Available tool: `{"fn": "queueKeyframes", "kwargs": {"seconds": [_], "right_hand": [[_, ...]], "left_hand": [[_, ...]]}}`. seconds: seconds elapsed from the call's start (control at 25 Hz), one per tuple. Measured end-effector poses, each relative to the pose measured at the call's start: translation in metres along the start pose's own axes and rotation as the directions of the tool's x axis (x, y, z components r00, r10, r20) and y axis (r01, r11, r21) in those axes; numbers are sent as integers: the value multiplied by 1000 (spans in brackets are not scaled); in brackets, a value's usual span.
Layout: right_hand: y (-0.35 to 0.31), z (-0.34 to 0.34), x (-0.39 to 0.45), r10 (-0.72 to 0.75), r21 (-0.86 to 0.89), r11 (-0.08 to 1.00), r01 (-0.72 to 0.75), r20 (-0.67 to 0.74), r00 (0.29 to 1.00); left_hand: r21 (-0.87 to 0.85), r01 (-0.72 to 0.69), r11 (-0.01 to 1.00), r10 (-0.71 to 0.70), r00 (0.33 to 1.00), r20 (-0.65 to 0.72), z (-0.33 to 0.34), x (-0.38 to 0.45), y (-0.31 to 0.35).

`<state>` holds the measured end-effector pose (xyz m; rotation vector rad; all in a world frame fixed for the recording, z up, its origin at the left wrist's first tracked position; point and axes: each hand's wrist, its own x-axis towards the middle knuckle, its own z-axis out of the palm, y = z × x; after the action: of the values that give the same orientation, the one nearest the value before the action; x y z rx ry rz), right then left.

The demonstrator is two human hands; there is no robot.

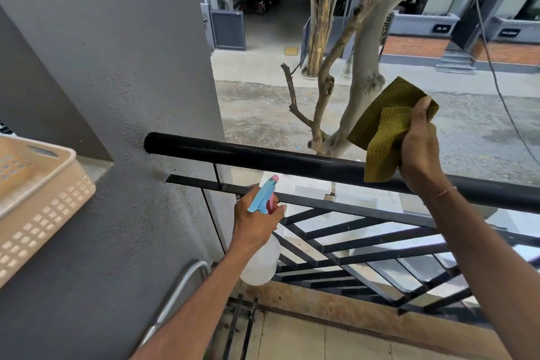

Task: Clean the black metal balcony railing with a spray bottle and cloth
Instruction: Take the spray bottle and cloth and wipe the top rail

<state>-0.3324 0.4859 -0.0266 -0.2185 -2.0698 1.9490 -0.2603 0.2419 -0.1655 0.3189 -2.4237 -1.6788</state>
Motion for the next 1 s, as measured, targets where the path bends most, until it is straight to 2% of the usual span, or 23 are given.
{"fn": "queueKeyframes", "kwargs": {"seconds": [0.28, 0.4, 0.64, 0.84, 1.0], "right_hand": [[1, -43, -12, 29, -32, 999, -32, -81, 996], [4, -66, -17, 30, -98, 994, -37, -77, 997], [15, -95, -20, 30, -196, 980, -22, 39, 999], [23, -103, -23, 12, -219, 975, 27, 172, 985], [22, -115, -23, 5, -209, 977, 35, 189, 982]], "left_hand": [[4, -34, 999, 34, 999, 42, 13, -13, 5], [-43, -33, 999, 35, 998, 51, 20, -16, 10], [-22, -41, 999, 44, 991, 130, 45, -18, 30], [-73, -36, 997, 49, 981, 185, 76, -26, 57], [-71, -48, 996, 61, 977, 203, 100, -29, 68]]}}
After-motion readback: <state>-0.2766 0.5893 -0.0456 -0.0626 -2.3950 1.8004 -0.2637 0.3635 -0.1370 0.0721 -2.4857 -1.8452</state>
